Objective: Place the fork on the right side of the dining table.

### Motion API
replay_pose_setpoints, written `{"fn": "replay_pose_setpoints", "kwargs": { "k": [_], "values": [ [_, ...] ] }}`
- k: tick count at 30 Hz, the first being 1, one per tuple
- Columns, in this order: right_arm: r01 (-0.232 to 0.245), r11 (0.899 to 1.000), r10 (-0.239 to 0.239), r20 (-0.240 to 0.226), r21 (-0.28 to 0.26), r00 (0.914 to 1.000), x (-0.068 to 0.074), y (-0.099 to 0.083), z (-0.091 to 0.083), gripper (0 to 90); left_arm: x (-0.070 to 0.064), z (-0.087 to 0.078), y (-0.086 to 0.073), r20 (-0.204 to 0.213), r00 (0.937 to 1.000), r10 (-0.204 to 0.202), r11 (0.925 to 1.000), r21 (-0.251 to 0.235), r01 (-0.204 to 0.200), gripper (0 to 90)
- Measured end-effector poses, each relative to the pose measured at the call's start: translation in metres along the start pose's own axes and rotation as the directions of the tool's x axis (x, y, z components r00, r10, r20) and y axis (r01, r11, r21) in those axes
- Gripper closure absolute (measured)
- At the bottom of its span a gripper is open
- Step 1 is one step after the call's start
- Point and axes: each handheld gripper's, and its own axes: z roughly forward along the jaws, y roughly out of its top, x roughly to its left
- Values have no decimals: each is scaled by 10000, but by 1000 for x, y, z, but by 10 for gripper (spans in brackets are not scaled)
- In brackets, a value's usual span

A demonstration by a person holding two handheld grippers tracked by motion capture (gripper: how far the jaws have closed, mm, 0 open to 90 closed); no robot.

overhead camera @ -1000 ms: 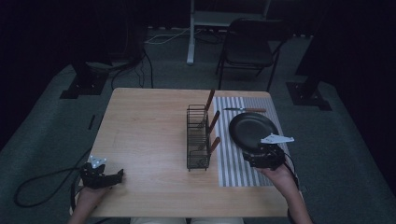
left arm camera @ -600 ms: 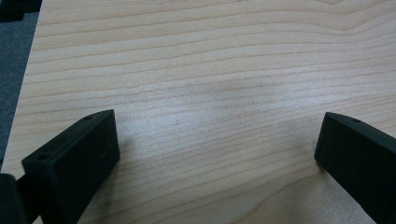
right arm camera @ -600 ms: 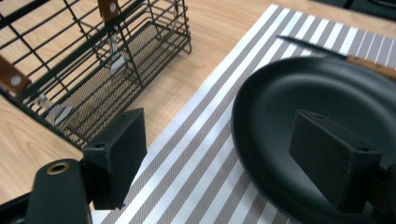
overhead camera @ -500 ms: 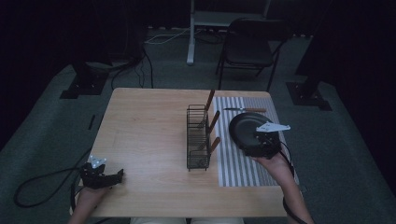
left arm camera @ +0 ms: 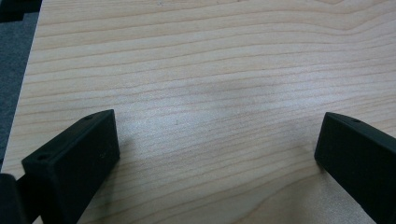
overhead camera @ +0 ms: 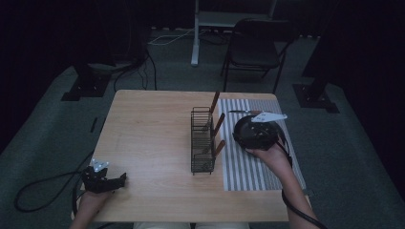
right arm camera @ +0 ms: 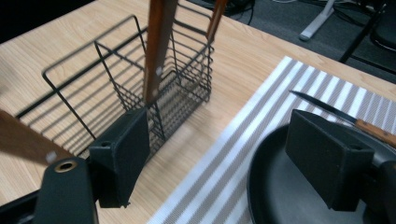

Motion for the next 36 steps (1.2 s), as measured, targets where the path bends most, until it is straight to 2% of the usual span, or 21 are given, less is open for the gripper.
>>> {"fn": "replay_pose_setpoints", "kwargs": {
  "k": [6,14,19,20,26,28,36],
  "values": [
    [161,9999,-161,-122,-26,9998,7,15,7,227,0,0,0,0,10000,-4,10000,-3,4,0],
    [152,9999,-154,-435,-70,9989,14,31,18,247,0,0,0,-2,10000,-3,10000,-4,3,0],
    [-20,10000,16,-553,-62,9985,17,38,27,253,0,0,0,-3,10000,0,10000,-1,0,0],
    [-93,9999,88,-591,-78,9982,18,39,29,286,0,0,0,-4,10000,-1,10000,-3,1,0],
    [-170,9998,165,-537,-98,9984,22,45,37,318,0,0,0,-4,10000,-1,10000,0,1,0],
    [-156,9999,155,-509,-16,9986,24,48,39,338,0,0,0,-3,10000,0,10000,-1,0,0],
    [-364,9992,370,-378,170,9986,26,53,45,552,0,0,0,-1,10000,17,10000,15,-17,0]
  ]
}}
